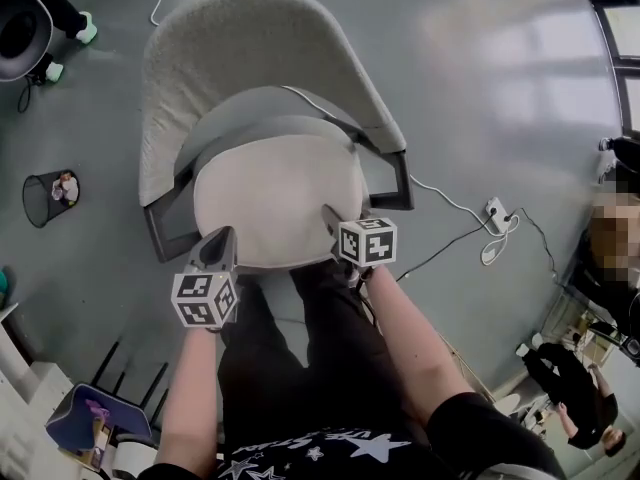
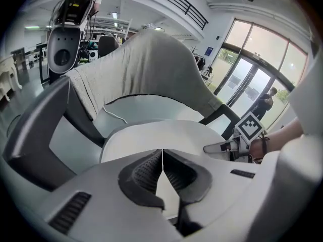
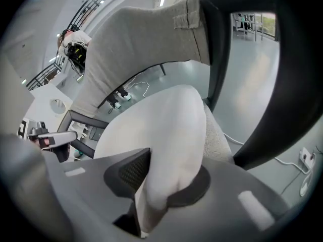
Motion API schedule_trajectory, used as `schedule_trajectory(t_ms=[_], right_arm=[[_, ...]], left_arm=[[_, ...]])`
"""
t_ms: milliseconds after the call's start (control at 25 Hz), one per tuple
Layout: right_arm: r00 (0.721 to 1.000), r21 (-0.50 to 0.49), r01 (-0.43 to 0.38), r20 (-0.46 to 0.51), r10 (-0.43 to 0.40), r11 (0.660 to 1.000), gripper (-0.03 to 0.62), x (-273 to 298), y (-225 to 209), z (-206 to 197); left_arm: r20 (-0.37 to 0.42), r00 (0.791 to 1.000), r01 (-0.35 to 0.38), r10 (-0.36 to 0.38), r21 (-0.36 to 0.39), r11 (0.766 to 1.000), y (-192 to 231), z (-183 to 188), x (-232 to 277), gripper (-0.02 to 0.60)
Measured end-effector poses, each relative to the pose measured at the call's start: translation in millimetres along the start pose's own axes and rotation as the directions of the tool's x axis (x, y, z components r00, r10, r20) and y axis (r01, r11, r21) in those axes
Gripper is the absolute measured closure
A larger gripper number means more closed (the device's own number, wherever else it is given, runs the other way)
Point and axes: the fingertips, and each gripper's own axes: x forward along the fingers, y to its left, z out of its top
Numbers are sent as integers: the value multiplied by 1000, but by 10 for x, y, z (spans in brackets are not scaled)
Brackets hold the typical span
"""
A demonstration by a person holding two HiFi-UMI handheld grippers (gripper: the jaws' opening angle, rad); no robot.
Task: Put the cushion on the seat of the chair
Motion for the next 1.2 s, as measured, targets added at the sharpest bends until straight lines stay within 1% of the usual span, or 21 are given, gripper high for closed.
schedule_trajectory(t_ms=[160,320,480,640,760,920,1040,1200], right_arm=[[1000,-4,0,-22,0,1000,477,73,-63,-23],[1000,-16,3,-6,-3,1000,443,104,-139,-12],[998,43,47,29,-48,998,347,106,-258,-47],[993,76,89,73,-94,993,304,63,-317,-54],[984,76,142,99,-149,987,266,-11,-368,-74],[970,75,213,103,-220,974,263,-149,-419,-171],[959,99,252,109,-262,963,263,-274,-429,-256],[935,153,298,151,-321,942,263,-487,-349,-298]], left_arm=[[-34,999,7,-7,15,1000,18,-134,29,568],[-50,999,5,-5,6,1000,48,-202,62,568],[-43,999,11,-12,-17,1000,80,-230,50,568],[-48,999,22,-22,-5,1000,72,-238,13,568],[-54,998,34,-35,-6,999,71,-258,-30,568],[-48,997,62,-61,19,998,72,-215,-98,568],[-32,995,95,-94,32,995,57,-141,-126,568],[-14,990,138,-137,92,986,1,-7,-195,568]])
